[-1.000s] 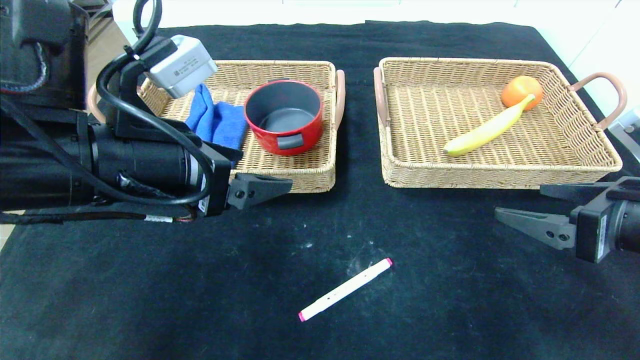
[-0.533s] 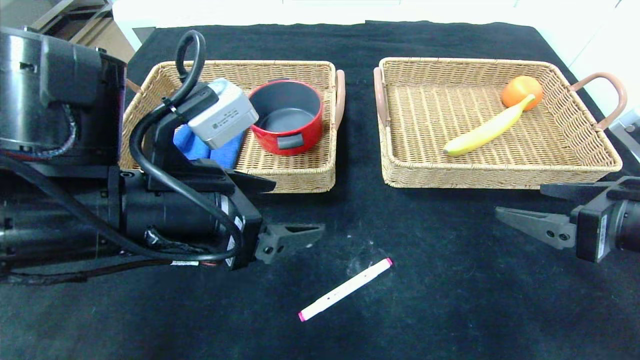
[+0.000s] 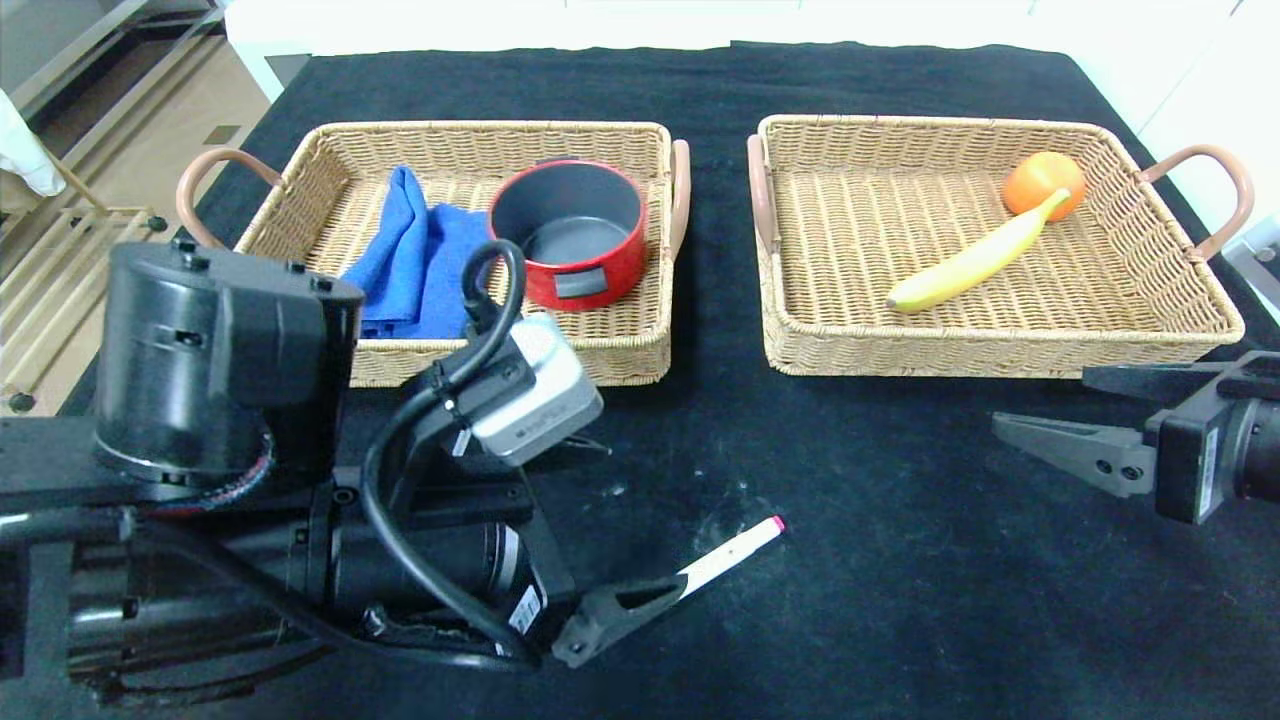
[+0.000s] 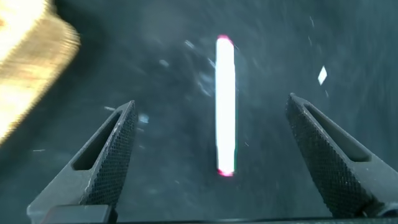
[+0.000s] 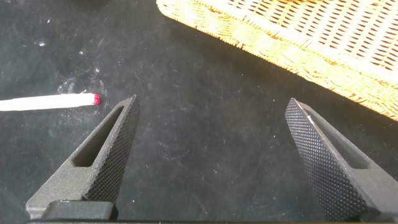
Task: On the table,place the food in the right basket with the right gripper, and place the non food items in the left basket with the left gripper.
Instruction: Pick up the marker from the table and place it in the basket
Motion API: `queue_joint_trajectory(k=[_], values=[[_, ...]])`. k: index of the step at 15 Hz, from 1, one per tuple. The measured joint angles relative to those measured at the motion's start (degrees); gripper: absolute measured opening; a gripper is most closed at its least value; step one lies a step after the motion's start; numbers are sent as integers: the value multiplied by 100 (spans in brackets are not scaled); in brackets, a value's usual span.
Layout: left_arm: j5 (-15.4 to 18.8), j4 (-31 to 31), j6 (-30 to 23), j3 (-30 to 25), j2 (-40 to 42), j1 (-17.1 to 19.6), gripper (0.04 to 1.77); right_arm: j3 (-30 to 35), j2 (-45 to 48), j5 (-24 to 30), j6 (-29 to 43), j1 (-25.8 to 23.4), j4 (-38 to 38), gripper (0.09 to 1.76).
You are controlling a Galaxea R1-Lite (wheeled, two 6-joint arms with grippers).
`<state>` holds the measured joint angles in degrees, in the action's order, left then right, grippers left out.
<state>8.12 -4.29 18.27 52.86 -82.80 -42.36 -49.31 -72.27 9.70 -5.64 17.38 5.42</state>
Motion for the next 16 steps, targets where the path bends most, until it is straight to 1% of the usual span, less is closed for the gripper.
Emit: queue_joint_trajectory(k=[2,8,10,12,13,16], values=[[-5,-122,116,-162,-69,-118,171,0,2,-4,0,0,5,171],[-24,-1040,794,-631,-441,-322,172,-7,7,-6,2,0,6,171],[-82,-1123,942,-686,-586,-341,172,-9,7,-4,6,0,6,171],[-243,-1141,995,-694,-741,-361,172,-11,7,-4,9,0,6,171],[-265,-1150,1019,-694,-808,-380,172,-11,7,-4,9,0,9,171],[-377,-1359,1104,-700,-1001,-424,172,-13,5,7,9,0,9,171]])
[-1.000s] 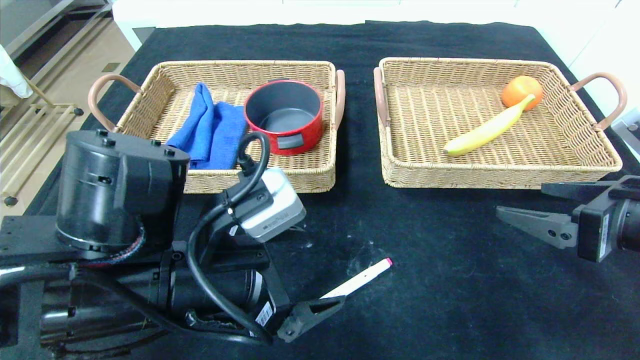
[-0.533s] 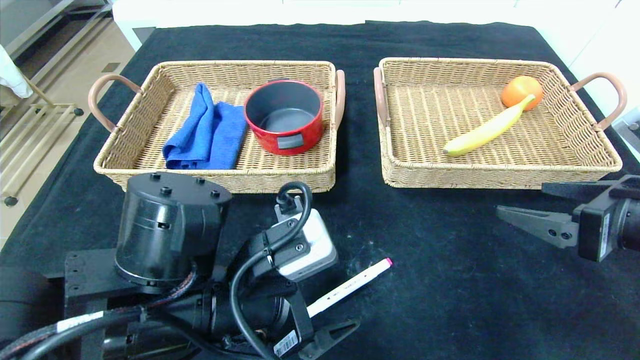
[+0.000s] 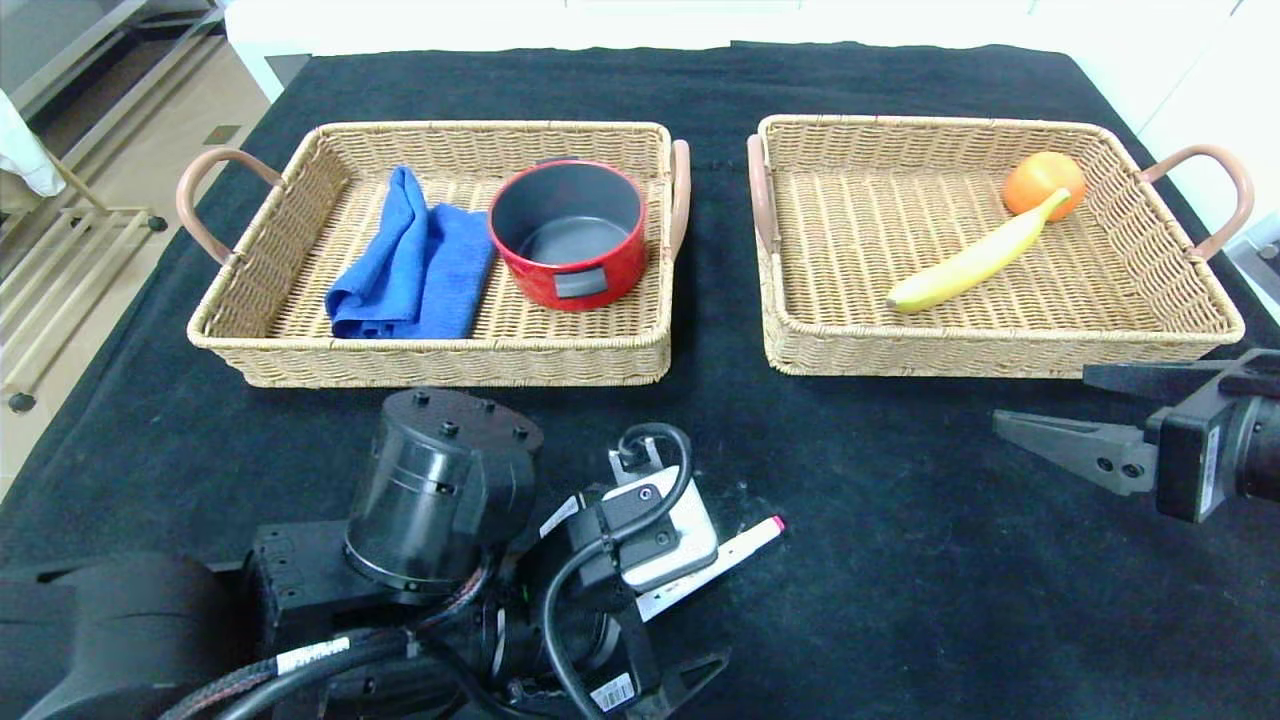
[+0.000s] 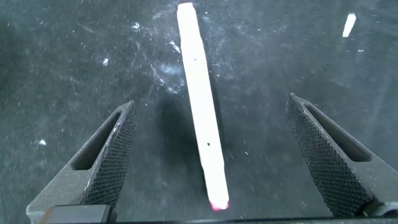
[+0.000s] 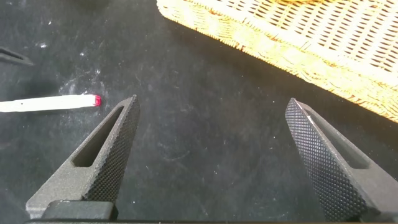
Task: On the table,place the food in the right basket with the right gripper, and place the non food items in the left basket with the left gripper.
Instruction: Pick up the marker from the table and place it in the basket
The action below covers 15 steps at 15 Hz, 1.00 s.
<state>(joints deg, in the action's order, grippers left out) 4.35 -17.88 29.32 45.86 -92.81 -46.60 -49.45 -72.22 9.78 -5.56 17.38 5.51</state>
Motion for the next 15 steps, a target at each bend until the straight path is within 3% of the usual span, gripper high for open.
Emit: queue_joint_trajectory(k=[15], values=[[-332,-725,94,-182,-532,-85,172,-13,34,0,-2,-9,-2,171]])
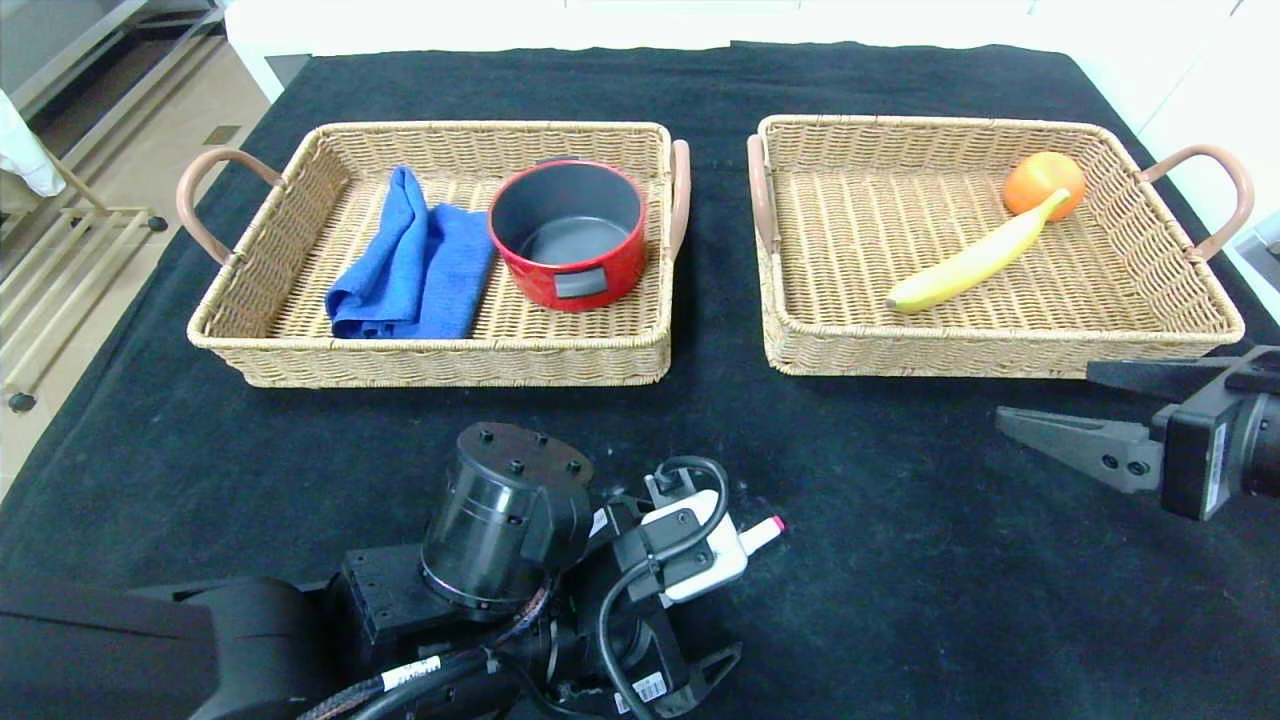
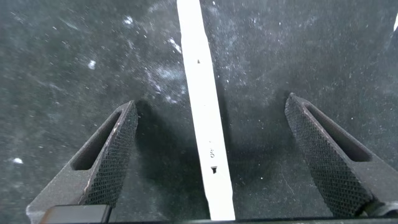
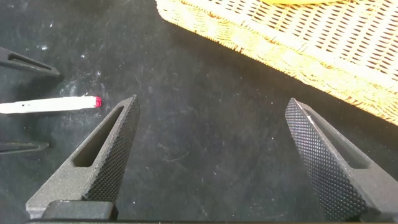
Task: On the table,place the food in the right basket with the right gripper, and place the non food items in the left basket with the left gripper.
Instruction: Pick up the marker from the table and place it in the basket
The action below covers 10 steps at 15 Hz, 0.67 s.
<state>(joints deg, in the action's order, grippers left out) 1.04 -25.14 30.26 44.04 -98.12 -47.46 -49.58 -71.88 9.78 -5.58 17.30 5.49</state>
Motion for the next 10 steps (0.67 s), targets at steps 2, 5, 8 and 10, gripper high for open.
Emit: queue_joint_trajectory(k=[2,5,8,10], values=[[-10,0,-24,-11,-13,0,163,7,0,-2,0,0,-1,171],[1,-5,-20,-55,-13,-2,115,7,2,0,0,0,0,171],[1,-5,-20,-88,5,-2,84,5,2,-2,0,0,0,171],[6,6,-24,-113,24,-2,37,5,5,2,0,0,2,171]])
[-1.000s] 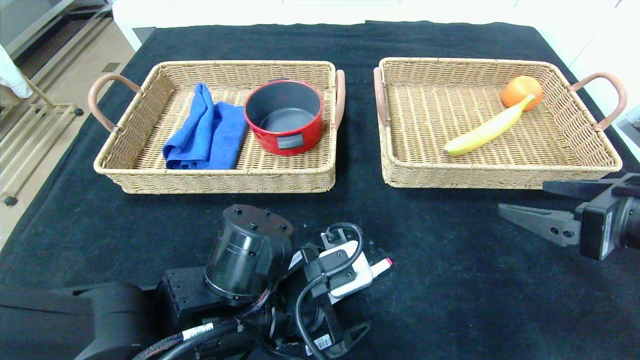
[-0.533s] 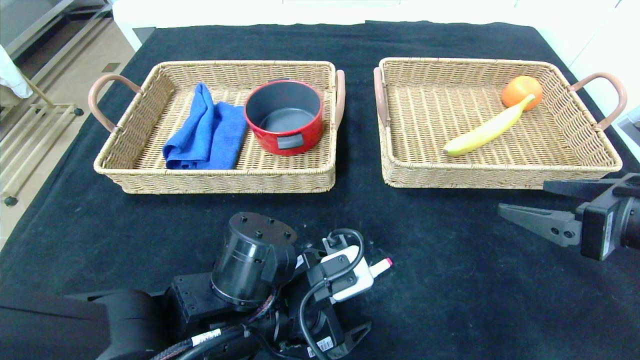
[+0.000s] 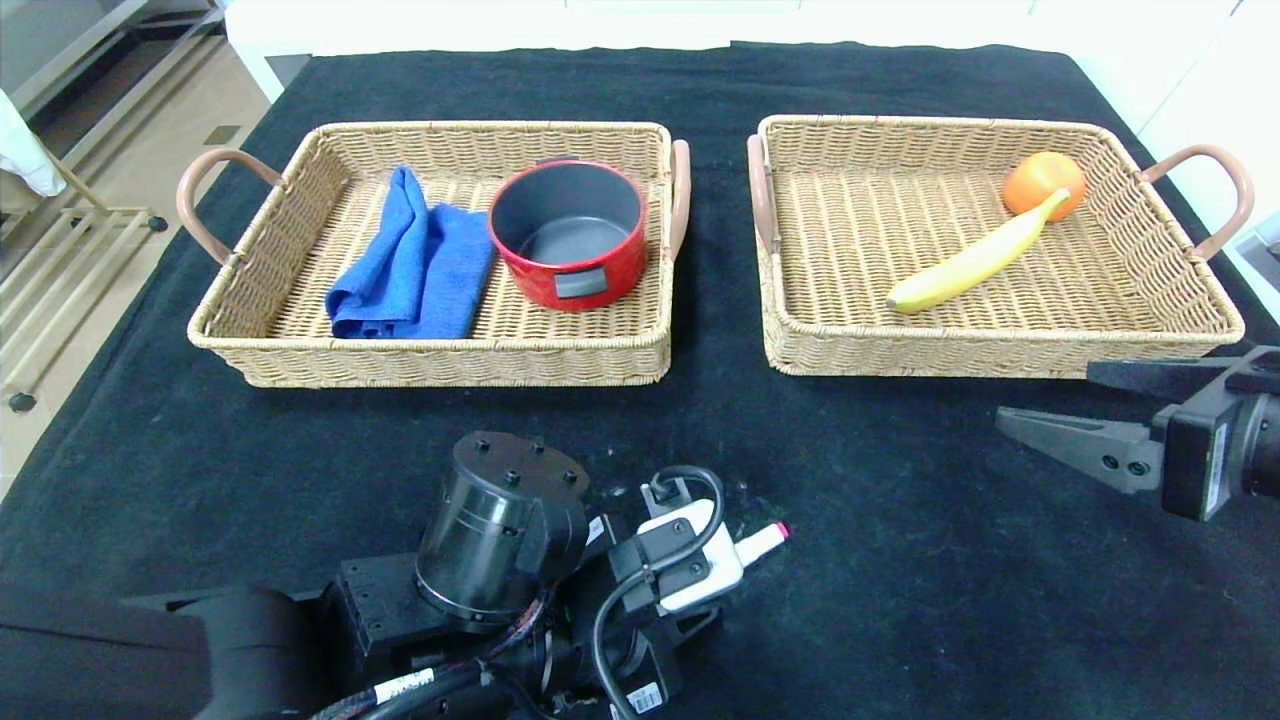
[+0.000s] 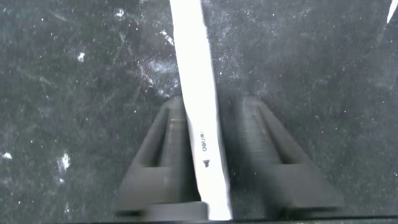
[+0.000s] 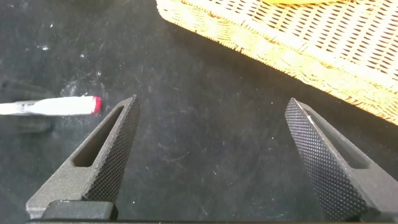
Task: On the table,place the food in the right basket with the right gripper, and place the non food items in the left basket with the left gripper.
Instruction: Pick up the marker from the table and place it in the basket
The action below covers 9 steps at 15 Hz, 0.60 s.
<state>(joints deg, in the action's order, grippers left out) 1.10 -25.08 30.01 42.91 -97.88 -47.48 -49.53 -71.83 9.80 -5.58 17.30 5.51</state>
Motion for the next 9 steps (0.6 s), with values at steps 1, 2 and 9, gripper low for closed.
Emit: queue_joint_trajectory(k=[1,2,9], values=[[2,6,-2,-13,11,0,24,2,0,-5,0,0,-2,171],[2,5,-4,-30,20,0,26,2,2,-2,2,0,-2,171],[-6,74,2,-61,122,2,26,9,9,-2,0,4,-2,171]])
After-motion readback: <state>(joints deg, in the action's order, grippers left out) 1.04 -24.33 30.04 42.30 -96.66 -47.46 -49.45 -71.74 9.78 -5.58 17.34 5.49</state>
